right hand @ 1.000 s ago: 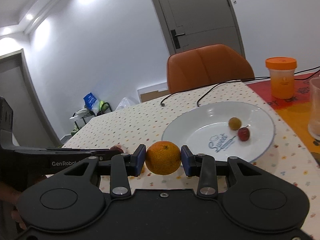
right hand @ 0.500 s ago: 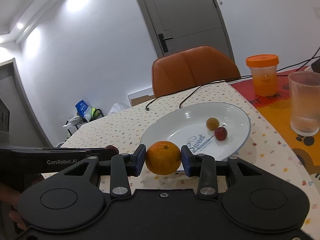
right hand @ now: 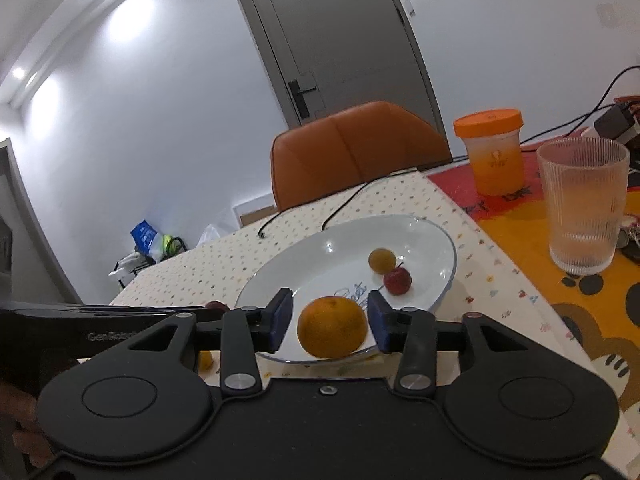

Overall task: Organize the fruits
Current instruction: 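Carry the orange and plum over the white plate and open both tools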

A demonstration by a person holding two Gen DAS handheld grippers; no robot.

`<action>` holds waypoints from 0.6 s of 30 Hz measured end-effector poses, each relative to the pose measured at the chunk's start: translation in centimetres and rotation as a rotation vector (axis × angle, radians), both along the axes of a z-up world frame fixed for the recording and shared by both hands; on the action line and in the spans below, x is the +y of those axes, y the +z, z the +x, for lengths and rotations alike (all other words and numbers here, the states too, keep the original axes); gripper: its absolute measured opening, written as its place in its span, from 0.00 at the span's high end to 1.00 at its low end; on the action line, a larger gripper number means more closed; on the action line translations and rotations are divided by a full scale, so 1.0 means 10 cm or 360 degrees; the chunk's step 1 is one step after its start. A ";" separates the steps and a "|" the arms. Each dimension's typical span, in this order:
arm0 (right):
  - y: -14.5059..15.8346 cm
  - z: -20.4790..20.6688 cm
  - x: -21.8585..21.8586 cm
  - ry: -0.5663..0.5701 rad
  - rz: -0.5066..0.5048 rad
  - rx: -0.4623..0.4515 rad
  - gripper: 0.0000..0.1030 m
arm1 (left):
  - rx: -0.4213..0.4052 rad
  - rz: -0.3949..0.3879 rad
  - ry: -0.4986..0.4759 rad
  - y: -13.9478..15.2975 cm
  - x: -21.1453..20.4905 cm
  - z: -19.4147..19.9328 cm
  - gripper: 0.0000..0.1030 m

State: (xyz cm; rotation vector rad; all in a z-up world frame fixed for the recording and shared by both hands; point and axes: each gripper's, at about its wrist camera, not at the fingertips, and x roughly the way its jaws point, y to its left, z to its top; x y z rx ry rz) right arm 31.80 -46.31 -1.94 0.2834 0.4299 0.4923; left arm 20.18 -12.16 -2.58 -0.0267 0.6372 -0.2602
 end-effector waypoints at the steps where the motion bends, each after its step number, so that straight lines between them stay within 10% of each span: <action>1: 0.00 0.00 -0.01 0.0007 0.0002 -0.0002 0.54 | 0.0001 0.0007 -0.0002 0.00 -0.02 0.02 0.81; 18: -0.07 0.04 -0.15 -0.0044 -0.0006 0.0042 0.29 | -0.0046 0.0068 -0.0013 0.05 -0.25 0.22 0.72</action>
